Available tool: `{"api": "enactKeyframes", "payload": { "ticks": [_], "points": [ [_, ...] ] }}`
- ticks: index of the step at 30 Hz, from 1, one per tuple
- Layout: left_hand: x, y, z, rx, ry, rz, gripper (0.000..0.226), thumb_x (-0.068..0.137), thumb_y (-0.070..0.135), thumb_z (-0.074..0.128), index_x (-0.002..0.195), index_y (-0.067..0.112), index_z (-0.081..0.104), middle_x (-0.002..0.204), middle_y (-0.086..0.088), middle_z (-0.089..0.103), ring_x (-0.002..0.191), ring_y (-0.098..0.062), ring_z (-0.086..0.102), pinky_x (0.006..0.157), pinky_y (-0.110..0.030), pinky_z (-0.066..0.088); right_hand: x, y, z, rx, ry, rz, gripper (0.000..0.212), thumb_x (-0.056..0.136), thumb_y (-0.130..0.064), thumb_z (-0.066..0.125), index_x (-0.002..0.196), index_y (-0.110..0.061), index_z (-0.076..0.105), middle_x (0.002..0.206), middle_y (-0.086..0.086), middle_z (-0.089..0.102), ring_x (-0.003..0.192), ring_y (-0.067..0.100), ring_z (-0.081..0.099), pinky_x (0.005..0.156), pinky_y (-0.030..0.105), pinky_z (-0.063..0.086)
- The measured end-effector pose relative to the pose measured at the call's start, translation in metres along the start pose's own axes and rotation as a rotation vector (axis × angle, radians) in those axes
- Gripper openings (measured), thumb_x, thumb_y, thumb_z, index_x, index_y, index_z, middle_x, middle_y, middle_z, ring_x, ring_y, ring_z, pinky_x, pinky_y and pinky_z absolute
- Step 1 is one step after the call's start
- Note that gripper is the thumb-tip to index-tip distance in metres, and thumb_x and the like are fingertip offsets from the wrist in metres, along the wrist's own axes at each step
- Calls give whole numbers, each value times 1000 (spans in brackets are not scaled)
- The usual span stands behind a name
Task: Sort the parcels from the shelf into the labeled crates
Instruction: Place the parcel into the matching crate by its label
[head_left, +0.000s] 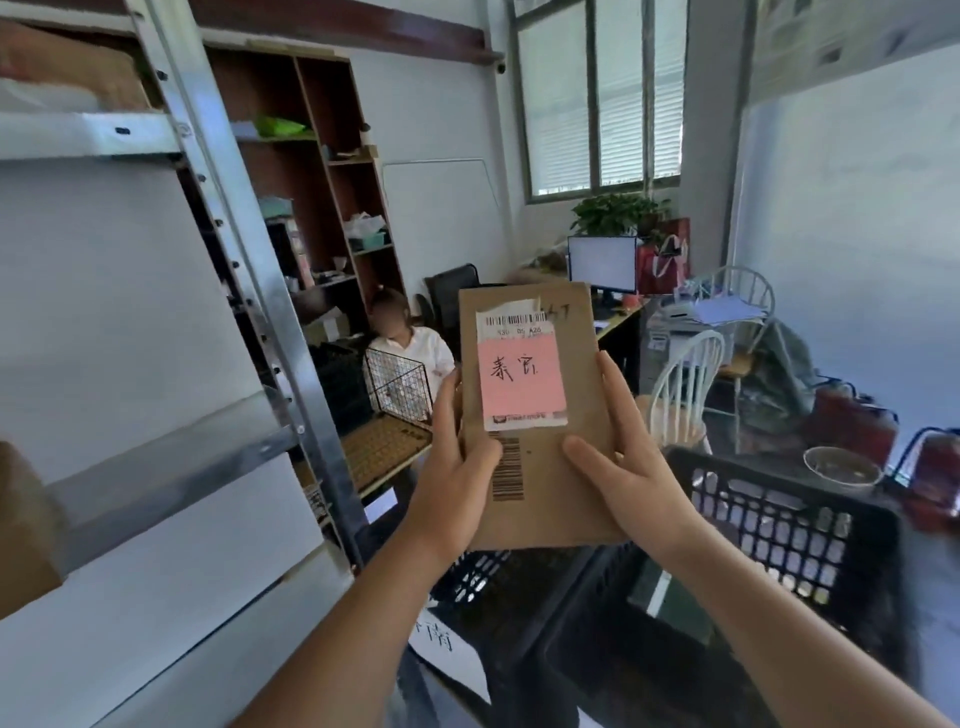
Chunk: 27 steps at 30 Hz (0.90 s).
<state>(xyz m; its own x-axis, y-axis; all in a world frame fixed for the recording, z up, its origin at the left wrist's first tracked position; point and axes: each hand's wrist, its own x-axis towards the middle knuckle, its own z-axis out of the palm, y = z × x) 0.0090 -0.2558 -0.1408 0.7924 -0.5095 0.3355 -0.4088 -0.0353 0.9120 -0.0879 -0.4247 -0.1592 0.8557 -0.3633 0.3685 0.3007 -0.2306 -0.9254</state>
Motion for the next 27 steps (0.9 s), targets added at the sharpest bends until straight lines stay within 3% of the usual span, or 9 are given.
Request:
{"api": "enactKeyframes", "payload": {
  "ticks": [2, 5, 8, 11, 14, 18, 22, 24, 27],
  "points": [
    [11, -4, 20, -8, -36, 34, 66, 105, 28, 53, 142, 73, 21, 132, 43, 58, 123, 8, 60, 98, -29, 52, 2, 10, -15, -73, 62, 17, 85, 106, -16, 57, 161, -53, 4, 134, -54, 43, 126, -17, 49, 100, 12, 45],
    [29, -7, 55, -16, -95, 51, 60, 102, 32, 52, 145, 70, 33, 141, 31, 62, 134, -3, 60, 107, -35, 53, 8, 26, -38, -178, 189, 68, 86, 104, -33, 57, 162, -47, -4, 163, -25, 29, 146, 2, 36, 120, 35, 35],
    [49, -10, 97, 26, -139, 85, 49, 112, 27, 40, 153, 54, 42, 146, 25, 59, 136, 6, 55, 109, -27, 51, 10, 37, -68, -285, 339, 121, 105, 82, -73, 57, 162, -45, -6, 165, -17, 22, 147, 12, 36, 116, 50, 42],
    [64, -20, 145, 64, -156, 162, 50, 111, 29, 32, 157, 34, 50, 156, 15, 56, 147, -3, 48, 123, -40, 42, 7, 46, -100, -432, 436, 213, 116, 64, -92, 57, 157, -53, 0, 159, -11, 21, 143, 25, 39, 107, 57, 48],
    [74, -34, 192, 81, -203, 233, 53, 109, 21, 29, 155, 20, 55, 156, 8, 58, 148, -6, 49, 125, -41, 40, 3, 59, -133, -503, 508, 354, 120, 55, -97, 57, 154, -57, 1, 158, -8, 19, 142, 32, 37, 103, 54, 47],
    [83, -73, 241, 149, -338, 277, 56, 107, 33, 25, 157, 37, 52, 161, 10, 50, 154, -18, 40, 127, -49, 34, -4, 81, -171, -589, 584, 531, 128, 45, -104, 54, 153, -59, -1, 166, -4, 8, 149, 39, 24, 111, 62, 39],
    [91, -101, 271, 89, -553, 246, 50, 109, 31, 33, 153, 39, 55, 155, 18, 54, 150, -6, 43, 124, -38, 39, -16, 102, -191, -671, 687, 651, 121, 49, -94, 58, 152, -59, 5, 164, 0, 13, 146, 41, 28, 111, 63, 40],
    [104, -126, 271, 172, -535, 220, 44, 106, 24, 48, 145, 38, 63, 147, 15, 61, 139, 6, 47, 117, -28, 46, -24, 110, -192, -764, 748, 706, 117, 51, -91, 59, 151, -60, 8, 165, 0, 13, 145, 40, 30, 111, 61, 40],
    [130, -171, 256, 541, -368, 169, 49, 97, 25, 62, 145, 36, 60, 155, 4, 55, 148, -15, 41, 118, -53, 44, -31, 126, -175, -843, 782, 813, 115, 52, -90, 56, 151, -61, 5, 168, 2, 8, 145, 38, 30, 112, 58, 40]
  ]
}}
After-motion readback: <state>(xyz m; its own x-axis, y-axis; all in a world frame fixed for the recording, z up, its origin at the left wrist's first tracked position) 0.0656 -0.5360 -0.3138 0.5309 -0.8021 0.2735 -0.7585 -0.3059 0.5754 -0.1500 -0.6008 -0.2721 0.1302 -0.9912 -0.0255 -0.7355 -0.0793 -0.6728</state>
